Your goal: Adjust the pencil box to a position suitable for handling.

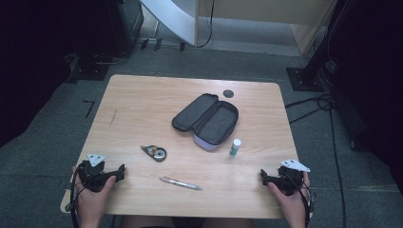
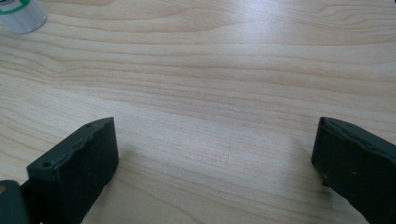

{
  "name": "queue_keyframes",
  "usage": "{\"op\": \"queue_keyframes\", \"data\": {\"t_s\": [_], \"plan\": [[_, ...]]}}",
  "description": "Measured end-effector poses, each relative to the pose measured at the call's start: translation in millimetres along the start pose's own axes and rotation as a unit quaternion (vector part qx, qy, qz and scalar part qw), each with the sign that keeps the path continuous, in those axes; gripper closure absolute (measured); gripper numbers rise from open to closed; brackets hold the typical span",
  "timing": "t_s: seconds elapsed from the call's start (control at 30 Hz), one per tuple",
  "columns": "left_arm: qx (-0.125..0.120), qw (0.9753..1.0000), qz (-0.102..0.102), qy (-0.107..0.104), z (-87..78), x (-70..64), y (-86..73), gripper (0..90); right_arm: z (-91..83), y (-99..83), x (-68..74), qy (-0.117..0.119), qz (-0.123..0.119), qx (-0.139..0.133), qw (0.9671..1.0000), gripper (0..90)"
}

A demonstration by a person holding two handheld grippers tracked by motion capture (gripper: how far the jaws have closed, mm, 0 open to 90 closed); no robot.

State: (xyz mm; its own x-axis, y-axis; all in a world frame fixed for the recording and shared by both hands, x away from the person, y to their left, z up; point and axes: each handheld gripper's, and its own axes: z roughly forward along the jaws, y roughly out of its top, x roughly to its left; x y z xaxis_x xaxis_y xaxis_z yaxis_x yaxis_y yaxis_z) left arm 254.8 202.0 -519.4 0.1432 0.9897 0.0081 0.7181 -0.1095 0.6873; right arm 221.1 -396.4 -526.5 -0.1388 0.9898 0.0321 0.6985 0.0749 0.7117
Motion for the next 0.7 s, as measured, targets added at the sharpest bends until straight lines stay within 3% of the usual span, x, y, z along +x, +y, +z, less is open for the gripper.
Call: {"op": "queue_keyframes", "data": {"t_s": [0.03,0.07,0.1,0.13,0.3,0.33,0.53,0.63,0.7], "plan": [[0.0,1.0,0.0,0.0,0.0,0.0,0.0,0.0,0.0,0.0,0.0,0.0,0.0,0.0,1.0,1.3],[0.0,1.0,-0.001,0.0,0.0,0.0,0.0,0.0,-2.1,-0.1,-0.4,0.002,-0.005,-0.005,1.0,11.2],[0.0,1.0,-0.001,0.0,0.0,0.0,0.0,0.0,-2.1,-0.1,-0.4,0.002,-0.005,-0.005,1.0,11.2],[0.0,1.0,-0.002,0.001,-0.1,0.1,0.0,0.0,-4.2,-0.2,0.2,0.002,-0.004,-0.009,0.9999,17.7],[0.002,1.0,-0.002,0.003,-0.7,1.3,-0.3,0.0,-8.7,2.2,2.7,-0.002,0.005,-0.025,0.9997,23.1],[0.002,1.0,0.001,0.001,-1.5,1.1,-0.9,0.0,-10.4,5.7,5.0,0.002,0.002,-0.039,0.9992,25.1],[0.007,1.0,-0.002,0.004,-2.6,0.0,0.4,0.8,-17.0,20.6,10.4,0.009,-0.016,-0.059,0.9981,32.1],[-0.005,0.9998,-0.011,0.013,-6.4,-1.5,1.4,6.6,-17.7,30.4,12.3,0.024,-0.022,-0.063,0.9975,34.1],[-0.016,0.9997,-0.016,0.008,-9.8,-2.8,3.4,6.6,-16.8,36.9,14.0,0.024,-0.025,-0.066,0.9972,35.4]]}}
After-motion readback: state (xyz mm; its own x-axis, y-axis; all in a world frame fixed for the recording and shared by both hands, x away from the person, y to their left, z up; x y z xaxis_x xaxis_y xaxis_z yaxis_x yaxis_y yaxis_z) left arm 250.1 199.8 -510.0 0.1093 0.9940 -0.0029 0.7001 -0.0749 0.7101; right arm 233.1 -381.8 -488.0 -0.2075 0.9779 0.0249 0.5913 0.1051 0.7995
